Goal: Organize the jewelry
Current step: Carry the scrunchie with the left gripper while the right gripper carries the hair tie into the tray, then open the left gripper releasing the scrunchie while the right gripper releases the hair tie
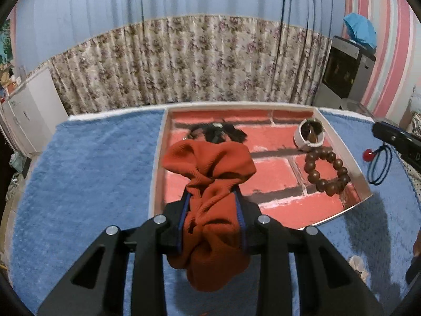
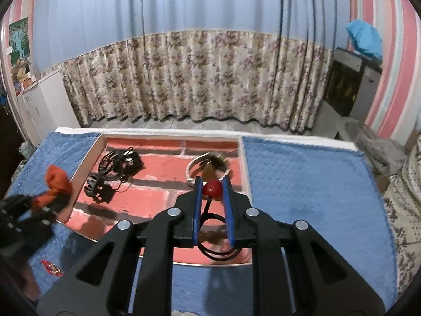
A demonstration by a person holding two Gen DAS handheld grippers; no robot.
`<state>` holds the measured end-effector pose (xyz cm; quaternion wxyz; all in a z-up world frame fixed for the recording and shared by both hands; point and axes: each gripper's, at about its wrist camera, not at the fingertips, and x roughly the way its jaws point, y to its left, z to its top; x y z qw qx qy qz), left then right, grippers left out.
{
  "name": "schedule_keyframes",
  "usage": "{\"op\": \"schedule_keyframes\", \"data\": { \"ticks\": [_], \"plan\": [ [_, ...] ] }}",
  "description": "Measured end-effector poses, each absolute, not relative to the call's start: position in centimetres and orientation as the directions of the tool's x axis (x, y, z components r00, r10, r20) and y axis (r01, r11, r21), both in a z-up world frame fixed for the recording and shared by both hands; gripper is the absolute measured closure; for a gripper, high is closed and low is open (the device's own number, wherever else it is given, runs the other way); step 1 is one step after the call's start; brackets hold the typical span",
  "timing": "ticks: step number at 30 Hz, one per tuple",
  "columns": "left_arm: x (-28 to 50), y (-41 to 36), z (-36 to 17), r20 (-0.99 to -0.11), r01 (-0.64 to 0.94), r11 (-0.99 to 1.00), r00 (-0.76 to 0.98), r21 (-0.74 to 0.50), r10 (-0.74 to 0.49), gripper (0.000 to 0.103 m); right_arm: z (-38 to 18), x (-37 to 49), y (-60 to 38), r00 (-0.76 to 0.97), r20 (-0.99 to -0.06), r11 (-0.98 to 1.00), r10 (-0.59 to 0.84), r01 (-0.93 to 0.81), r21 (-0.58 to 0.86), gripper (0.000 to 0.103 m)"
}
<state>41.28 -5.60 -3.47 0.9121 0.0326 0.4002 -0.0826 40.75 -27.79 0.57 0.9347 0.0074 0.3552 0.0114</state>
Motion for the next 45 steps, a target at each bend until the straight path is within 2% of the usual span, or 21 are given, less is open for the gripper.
{"op": "schedule_keyframes", "data": {
  "ticks": [12, 27, 30, 31, 32, 33, 35, 37, 39, 42, 44, 45],
  "plan": [
    [43.8, -6.5, -8.1, -0.771, 0.146, 0.989, 0.633, 0.024, -0.074, 0.071, -4.8, 42.9, -26.7, 0.704, -0.710, 1.000, 0.025, -0.028, 0.007, 0.087],
    [44.9, -6.5, -9.0, -0.771, 0.135, 0.991, 0.630, -0.010, -0.094, 0.061, -9.2, 43.8, -27.5, 0.648, -0.761, 0.999, 0.037, -0.006, 0.043, 0.086],
    [44.9, -6.5, -8.8, -0.769, 0.133, 0.991, 0.633, -0.005, -0.089, 0.055, -9.3, 43.8, -27.6, 0.644, -0.764, 0.999, 0.042, -0.006, 0.050, 0.086],
    [44.9, -6.4, -8.7, -0.768, 0.132, 0.991, 0.634, -0.004, -0.088, 0.053, -9.3, 43.8, -27.6, 0.641, -0.766, 0.999, 0.041, -0.006, 0.049, 0.083],
    [44.9, -6.4, -8.6, -0.769, 0.131, 0.991, 0.634, -0.003, -0.086, 0.052, -9.3, 43.7, -27.6, 0.640, -0.767, 0.999, 0.043, -0.007, 0.050, 0.073],
    [44.8, -6.3, -8.5, -0.769, 0.126, 0.992, 0.634, 0.003, -0.078, 0.049, -9.2, 43.7, -27.6, 0.643, -0.765, 0.999, 0.041, -0.008, 0.047, 0.071],
    [44.4, -6.2, -8.0, -0.764, 0.122, 0.993, 0.641, 0.009, -0.071, 0.045, -8.7, 43.3, -27.5, 0.656, -0.754, 1.000, 0.023, -0.006, 0.026, 0.053],
    [43.8, -6.4, -7.0, -0.748, 0.128, 0.992, 0.660, 0.022, -0.069, 0.042, -7.7, 42.8, -27.5, 0.675, -0.737, 0.999, 0.032, -0.011, 0.034, 0.047],
    [43.2, -6.5, -6.0, -0.733, 0.133, 0.991, 0.676, 0.026, -0.072, 0.035, -6.9, 42.4, -27.5, 0.686, -0.727, 0.999, 0.036, -0.014, 0.037, 0.044],
    [42.3, -6.1, -4.1, -0.714, 0.140, 0.990, 0.692, -0.004, -0.101, 0.033, -5.1, 41.2, -27.5, 0.716, -0.697, 0.999, 0.041, -0.020, 0.038, 0.031],
    [41.6, -5.4, -2.8, -0.704, 0.146, 0.989, 0.698, -0.038, -0.130, 0.025, -3.9, 40.3, -27.6, 0.737, -0.675, 0.999, 0.036, -0.020, 0.031, 0.014],
    [41.1, -5.0, -2.1, -0.694, 0.144, 0.988, 0.707, -0.047, -0.137, 0.019, -3.2, 39.8, -27.7, 0.750, -0.660, 0.999, 0.033, -0.021, 0.027, 0.011]
  ]
}}
